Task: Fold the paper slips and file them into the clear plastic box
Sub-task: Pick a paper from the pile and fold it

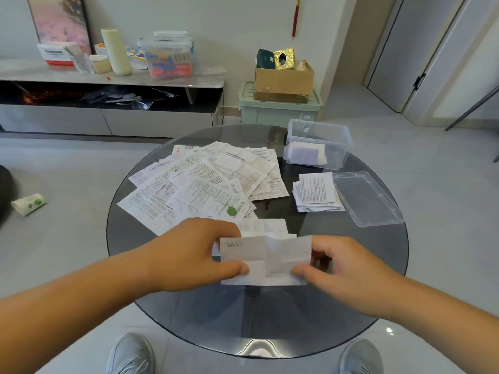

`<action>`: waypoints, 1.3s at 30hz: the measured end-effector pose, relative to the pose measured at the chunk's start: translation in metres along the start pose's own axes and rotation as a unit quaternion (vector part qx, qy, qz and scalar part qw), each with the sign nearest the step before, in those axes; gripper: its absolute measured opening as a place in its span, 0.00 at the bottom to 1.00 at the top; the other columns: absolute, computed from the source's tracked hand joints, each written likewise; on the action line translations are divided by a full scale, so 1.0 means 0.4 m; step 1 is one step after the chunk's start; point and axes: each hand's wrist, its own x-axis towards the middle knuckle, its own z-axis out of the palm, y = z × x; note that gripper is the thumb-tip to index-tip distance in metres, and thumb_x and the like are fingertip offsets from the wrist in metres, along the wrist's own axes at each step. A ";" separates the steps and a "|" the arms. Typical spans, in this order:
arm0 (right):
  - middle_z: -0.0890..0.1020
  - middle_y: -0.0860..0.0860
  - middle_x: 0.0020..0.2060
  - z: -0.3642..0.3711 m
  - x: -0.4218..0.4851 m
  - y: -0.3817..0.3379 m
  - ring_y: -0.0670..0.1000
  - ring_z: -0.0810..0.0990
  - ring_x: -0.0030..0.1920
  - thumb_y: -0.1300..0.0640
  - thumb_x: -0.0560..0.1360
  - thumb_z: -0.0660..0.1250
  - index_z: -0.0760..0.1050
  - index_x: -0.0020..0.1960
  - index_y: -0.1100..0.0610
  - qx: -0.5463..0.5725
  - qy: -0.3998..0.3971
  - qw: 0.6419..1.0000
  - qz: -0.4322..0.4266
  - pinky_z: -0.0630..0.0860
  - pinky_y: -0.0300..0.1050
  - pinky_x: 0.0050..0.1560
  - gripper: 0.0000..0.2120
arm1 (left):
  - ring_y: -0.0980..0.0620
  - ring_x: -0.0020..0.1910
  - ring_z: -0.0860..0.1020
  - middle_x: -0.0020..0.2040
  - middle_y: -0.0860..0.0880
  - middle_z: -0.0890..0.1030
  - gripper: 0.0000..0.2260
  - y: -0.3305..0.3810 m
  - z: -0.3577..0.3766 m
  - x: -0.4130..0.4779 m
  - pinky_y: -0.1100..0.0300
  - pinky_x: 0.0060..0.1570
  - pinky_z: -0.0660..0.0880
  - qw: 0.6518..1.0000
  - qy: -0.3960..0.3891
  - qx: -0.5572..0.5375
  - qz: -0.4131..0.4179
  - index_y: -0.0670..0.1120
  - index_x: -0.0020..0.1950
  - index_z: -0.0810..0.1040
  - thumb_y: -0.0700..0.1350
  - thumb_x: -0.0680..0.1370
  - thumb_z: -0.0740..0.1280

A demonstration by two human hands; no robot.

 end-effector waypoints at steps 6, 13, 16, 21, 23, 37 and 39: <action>0.81 0.43 0.39 0.029 0.016 0.010 0.43 0.80 0.40 0.43 0.70 0.76 0.51 0.74 0.37 -0.027 0.055 0.996 0.071 0.75 0.39 0.40 0.43 | 0.59 0.57 0.72 0.58 0.66 0.69 0.38 -0.011 0.034 0.014 0.66 0.59 0.71 0.994 0.043 0.101 0.006 0.64 0.75 0.55 0.63 0.72 0.73; 0.69 0.38 0.50 0.050 0.017 0.007 0.44 0.67 0.54 0.27 0.71 0.63 0.60 0.74 0.37 -0.218 0.044 0.974 0.041 0.67 0.40 0.56 0.35 | 0.56 0.68 0.59 0.70 0.58 0.60 0.20 -0.012 0.065 0.013 0.61 0.68 0.58 0.986 -0.005 0.158 0.048 0.65 0.69 0.68 0.65 0.77 0.64; 0.64 0.41 0.50 0.072 0.026 -0.006 0.47 0.63 0.56 0.25 0.70 0.61 0.65 0.71 0.37 -0.213 0.055 0.974 0.058 0.63 0.44 0.61 0.33 | 0.56 0.66 0.59 0.67 0.58 0.61 0.21 -0.007 0.078 0.016 0.61 0.66 0.59 0.987 -0.004 0.157 0.037 0.65 0.67 0.67 0.68 0.76 0.64; 0.62 0.42 0.51 0.076 0.030 -0.005 0.46 0.61 0.57 0.23 0.68 0.61 0.63 0.71 0.37 -0.218 0.049 0.973 0.062 0.60 0.44 0.61 0.36 | 0.56 0.66 0.58 0.67 0.59 0.60 0.25 -0.017 0.076 0.020 0.60 0.67 0.58 0.986 -0.023 0.164 0.029 0.65 0.68 0.65 0.71 0.74 0.63; 0.62 0.40 0.53 0.059 0.025 0.007 0.45 0.59 0.58 0.23 0.68 0.61 0.61 0.73 0.37 -0.219 0.032 0.973 0.060 0.59 0.42 0.61 0.38 | 0.56 0.65 0.57 0.67 0.59 0.59 0.26 -0.020 0.068 0.022 0.60 0.68 0.58 0.986 -0.032 0.159 0.027 0.65 0.68 0.66 0.71 0.73 0.63; 0.65 0.41 0.58 -0.021 0.026 0.018 0.46 0.60 0.64 0.31 0.68 0.71 0.57 0.74 0.35 -0.191 -0.050 0.976 0.088 0.63 0.46 0.66 0.39 | 0.56 0.63 0.64 0.63 0.60 0.64 0.25 0.011 -0.023 0.067 0.55 0.66 0.68 0.974 -0.182 0.133 -0.011 0.66 0.64 0.69 0.65 0.70 0.74; 0.65 0.42 0.59 -0.024 0.028 0.016 0.46 0.61 0.64 0.31 0.67 0.72 0.58 0.74 0.35 -0.190 -0.052 0.976 0.089 0.64 0.46 0.66 0.40 | 0.56 0.59 0.71 0.59 0.58 0.71 0.20 0.029 -0.015 0.084 0.54 0.63 0.72 0.989 -0.113 0.093 -0.008 0.60 0.59 0.72 0.65 0.72 0.72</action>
